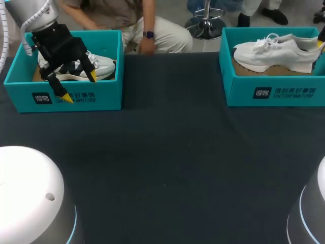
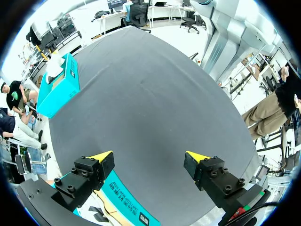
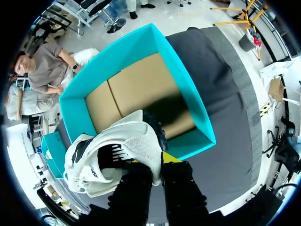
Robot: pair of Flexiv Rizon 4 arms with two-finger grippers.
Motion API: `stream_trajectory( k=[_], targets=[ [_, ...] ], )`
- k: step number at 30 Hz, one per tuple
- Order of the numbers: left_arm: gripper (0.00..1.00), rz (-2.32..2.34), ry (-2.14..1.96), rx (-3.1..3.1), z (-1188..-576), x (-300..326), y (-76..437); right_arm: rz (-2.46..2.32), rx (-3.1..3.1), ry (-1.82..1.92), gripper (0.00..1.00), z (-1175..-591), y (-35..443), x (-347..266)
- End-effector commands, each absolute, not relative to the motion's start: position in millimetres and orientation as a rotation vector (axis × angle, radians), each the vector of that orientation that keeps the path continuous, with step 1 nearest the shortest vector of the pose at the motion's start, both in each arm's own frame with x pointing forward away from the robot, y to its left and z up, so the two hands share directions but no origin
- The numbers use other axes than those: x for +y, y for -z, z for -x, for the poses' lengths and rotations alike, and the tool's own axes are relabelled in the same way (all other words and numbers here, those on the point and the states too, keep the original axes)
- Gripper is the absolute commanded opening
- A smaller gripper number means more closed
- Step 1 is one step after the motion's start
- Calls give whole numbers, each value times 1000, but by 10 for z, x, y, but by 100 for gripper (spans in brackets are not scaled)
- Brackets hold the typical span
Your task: Take the shoe out of the shoebox, open the shoe tongue, remove and reinsert the insole, then place the shoe into the shoebox
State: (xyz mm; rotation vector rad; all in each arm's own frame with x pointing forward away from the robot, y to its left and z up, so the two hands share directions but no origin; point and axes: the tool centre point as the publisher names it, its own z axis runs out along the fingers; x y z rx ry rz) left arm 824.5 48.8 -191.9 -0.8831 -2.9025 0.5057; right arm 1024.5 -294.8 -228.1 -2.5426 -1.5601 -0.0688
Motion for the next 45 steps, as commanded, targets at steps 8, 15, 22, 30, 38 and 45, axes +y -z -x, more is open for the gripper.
stream_trajectory(
  k=[8, 15, 22, 30, 38, 45],
  targets=[
    [100, 883, -501, -2901, -8251, 488, 1918, 2534, -1502, 47, 0, -10279, 2526, -3022],
    [100, 883, -501, -2901, -8251, 488, 1918, 2537, -1470, 9, 0, -10267, 2749, -3045],
    [100, 883, -501, -2901, -8251, 488, 1918, 2545, -1437, -22, 0, -10251, 2947, -3057],
    [100, 883, -501, -2901, -8251, 488, 1918, 2557, -1418, -58, 0, -10243, 3132, -3082],
    [100, 883, -501, -2901, -8251, 488, 1918, 2558, -1409, -43, 0, -10236, 3148, -3121],
    [100, 883, -501, -2901, -8251, 488, 1918, 2568, -1410, -33, 0, -10215, 3091, -3145]
  ],
)
